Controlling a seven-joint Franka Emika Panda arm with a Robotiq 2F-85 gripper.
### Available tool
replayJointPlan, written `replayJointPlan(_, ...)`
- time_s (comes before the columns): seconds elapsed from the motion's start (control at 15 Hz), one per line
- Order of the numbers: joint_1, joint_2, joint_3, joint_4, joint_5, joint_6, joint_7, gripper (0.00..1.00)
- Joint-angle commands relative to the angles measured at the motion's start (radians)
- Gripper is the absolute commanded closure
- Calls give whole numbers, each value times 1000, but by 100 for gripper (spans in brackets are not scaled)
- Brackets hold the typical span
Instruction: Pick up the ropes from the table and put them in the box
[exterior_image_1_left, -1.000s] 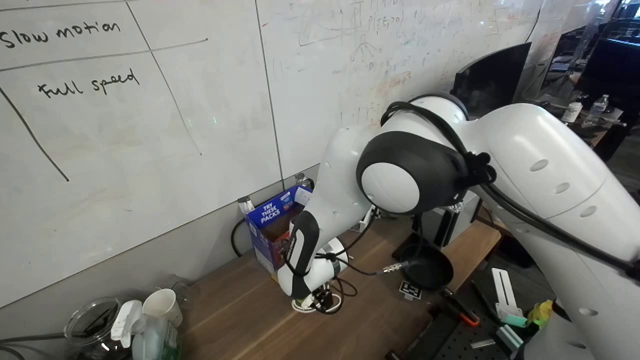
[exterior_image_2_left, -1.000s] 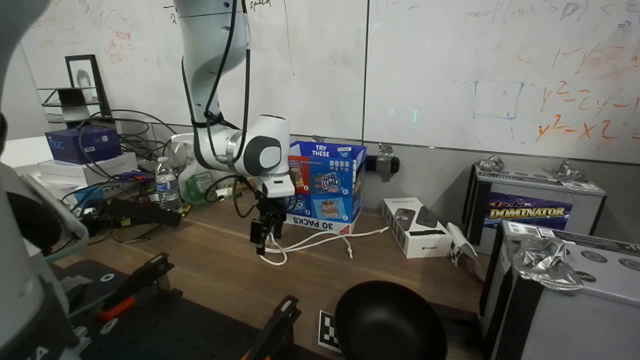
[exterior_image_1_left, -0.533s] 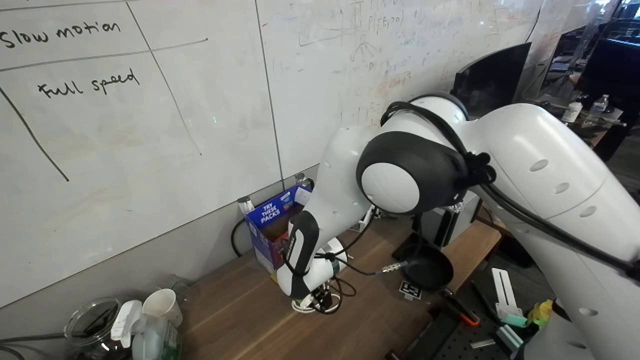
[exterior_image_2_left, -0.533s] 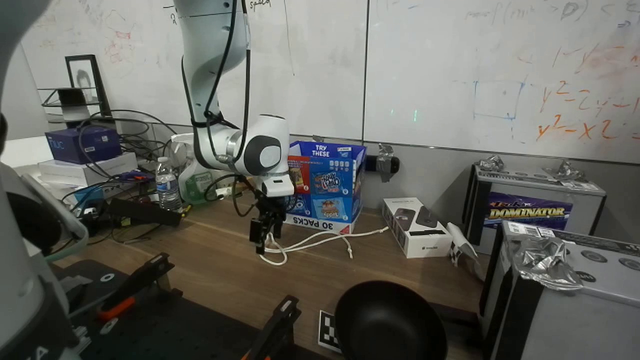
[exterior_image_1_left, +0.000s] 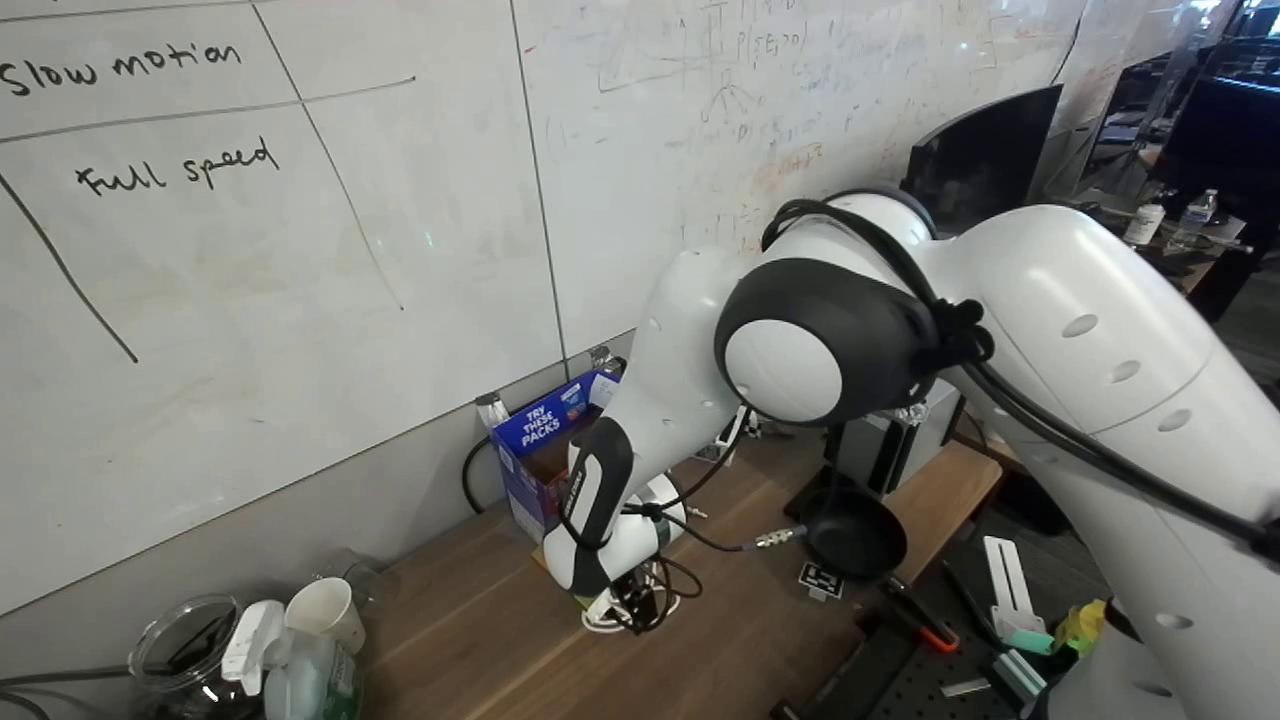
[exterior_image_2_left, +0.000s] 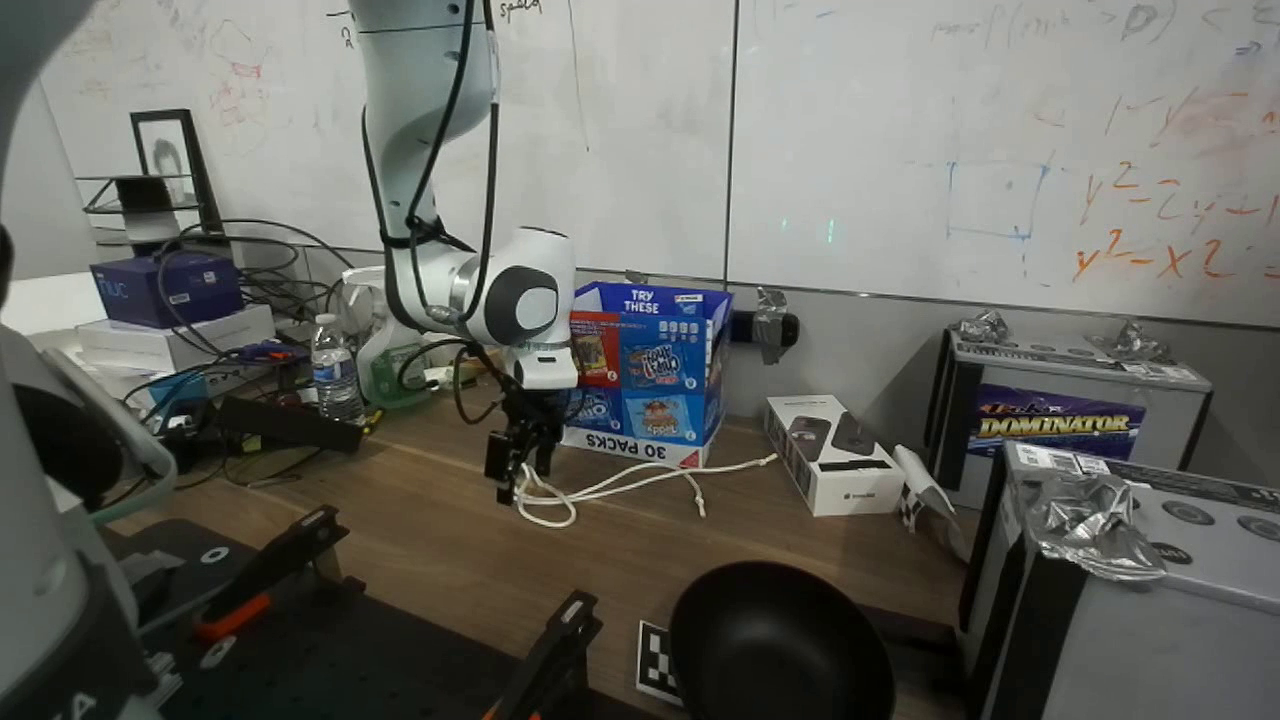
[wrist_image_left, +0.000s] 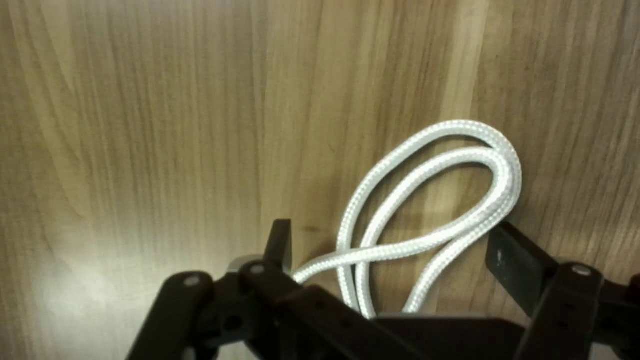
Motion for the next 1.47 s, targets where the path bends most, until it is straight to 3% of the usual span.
replayJointPlan(0.0,-28,11,29,24,3,-19,19,0)
replayJointPlan(0.87,-23,53,18,62,-11,-9,27,0)
replayJointPlan(1.4,-14,-1,9,-5,-8,32,31,0)
